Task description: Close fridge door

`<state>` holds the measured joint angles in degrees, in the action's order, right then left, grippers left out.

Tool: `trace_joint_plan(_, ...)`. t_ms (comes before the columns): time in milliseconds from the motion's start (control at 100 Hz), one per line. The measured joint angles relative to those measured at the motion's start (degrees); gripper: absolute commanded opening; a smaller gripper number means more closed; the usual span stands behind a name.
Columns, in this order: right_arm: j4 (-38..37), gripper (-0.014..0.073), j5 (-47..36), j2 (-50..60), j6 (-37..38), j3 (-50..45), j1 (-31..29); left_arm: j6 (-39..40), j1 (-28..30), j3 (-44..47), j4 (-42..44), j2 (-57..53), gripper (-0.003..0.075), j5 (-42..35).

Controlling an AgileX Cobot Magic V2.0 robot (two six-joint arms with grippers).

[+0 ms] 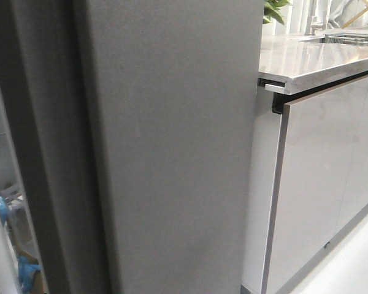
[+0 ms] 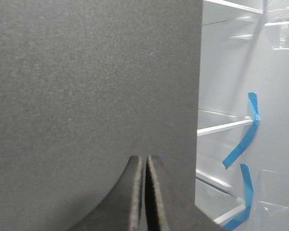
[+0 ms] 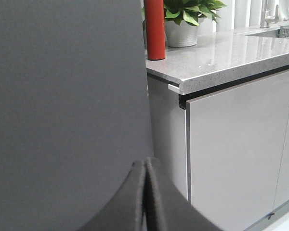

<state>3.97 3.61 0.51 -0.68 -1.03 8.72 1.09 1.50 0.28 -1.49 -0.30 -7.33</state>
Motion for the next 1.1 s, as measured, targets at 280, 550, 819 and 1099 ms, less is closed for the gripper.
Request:
trace_joint_plan(280,0.0,-0.0045,0.0,0.0,0.0,0.0,0.0,0.0,0.0,0.0,0.0,0.0,-0.002,0.0)
trace_joint_plan(550,0.0,-0.0045,0.0,0.0,0.0,0.0,0.0,0.0,0.0,0.0,0.0,0.0,-0.002,0.0)
trace_joint_plan(819,0.0,-0.0044,0.0,0.0,0.0,0.0,0.0,0.0,0.0,0.0,0.0,0.0,-0.002,0.0)
trace_joint_plan(1099,0.7,-0.0045,-4.5,0.0,0.0,0.0,0.0,0.0,0.0,0.0,0.0,0.0,-0.002,0.0)
